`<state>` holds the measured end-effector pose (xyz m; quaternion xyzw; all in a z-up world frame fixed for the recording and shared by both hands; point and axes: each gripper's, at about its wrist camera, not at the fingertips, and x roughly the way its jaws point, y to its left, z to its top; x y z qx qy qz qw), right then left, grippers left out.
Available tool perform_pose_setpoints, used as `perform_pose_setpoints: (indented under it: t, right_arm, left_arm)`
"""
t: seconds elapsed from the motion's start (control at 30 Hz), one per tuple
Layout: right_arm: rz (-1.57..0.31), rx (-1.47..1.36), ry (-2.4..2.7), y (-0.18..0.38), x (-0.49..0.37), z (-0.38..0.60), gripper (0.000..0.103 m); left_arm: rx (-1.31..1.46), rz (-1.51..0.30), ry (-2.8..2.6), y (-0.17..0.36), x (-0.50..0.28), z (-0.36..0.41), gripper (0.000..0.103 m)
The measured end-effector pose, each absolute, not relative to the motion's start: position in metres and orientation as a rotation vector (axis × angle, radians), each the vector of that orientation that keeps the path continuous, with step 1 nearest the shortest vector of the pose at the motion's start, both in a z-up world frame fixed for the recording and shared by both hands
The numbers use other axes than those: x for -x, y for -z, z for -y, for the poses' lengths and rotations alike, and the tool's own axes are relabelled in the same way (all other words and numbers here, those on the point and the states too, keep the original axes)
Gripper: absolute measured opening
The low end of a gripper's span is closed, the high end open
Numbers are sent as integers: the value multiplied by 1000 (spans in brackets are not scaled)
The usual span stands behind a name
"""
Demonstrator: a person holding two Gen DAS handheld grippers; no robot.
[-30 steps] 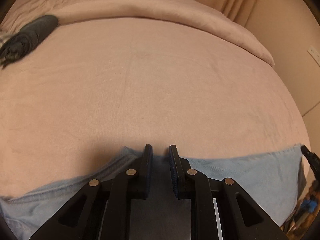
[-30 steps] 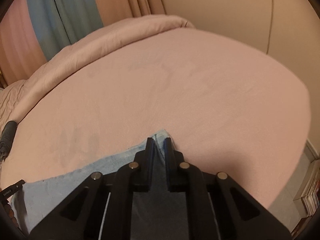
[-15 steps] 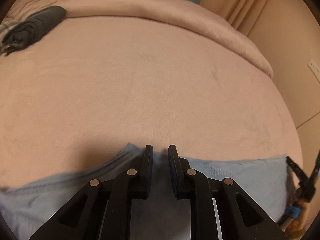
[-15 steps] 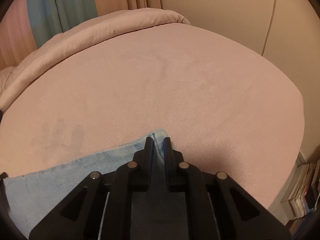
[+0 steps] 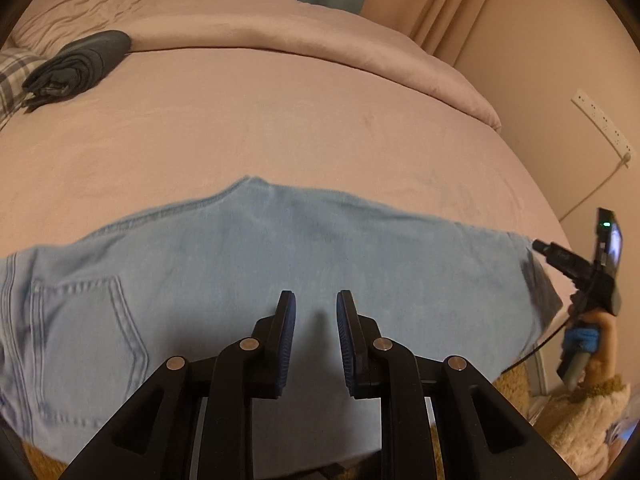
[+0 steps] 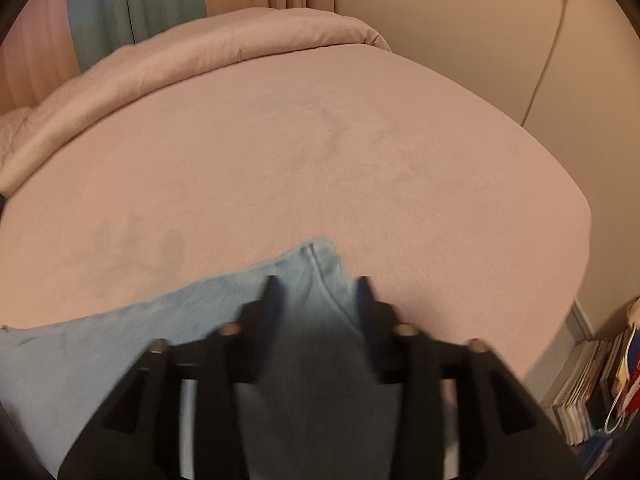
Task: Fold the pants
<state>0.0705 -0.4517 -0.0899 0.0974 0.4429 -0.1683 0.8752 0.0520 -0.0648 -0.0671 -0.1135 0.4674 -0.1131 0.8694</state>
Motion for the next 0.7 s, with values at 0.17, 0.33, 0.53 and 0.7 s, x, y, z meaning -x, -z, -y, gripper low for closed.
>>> perform_pose_setpoints:
  t: [0.17, 0.33, 0.53, 0.7]
  right_arm:
    - [-841, -266, 332, 66, -23, 444, 63]
    - [-856, -331, 379, 80, 7, 451, 63]
    - [-903, -355, 414, 107, 18, 460, 65]
    - [-920, -415, 409, 122, 20, 465, 60]
  left_arm:
    - [209, -1003, 298, 73, -43, 75, 20]
    - [207, -1097, 257, 104, -44, 75, 20]
    - [254, -1093, 274, 104, -45, 66, 20]
    - [262, -1084, 281, 107, -44, 65, 20]
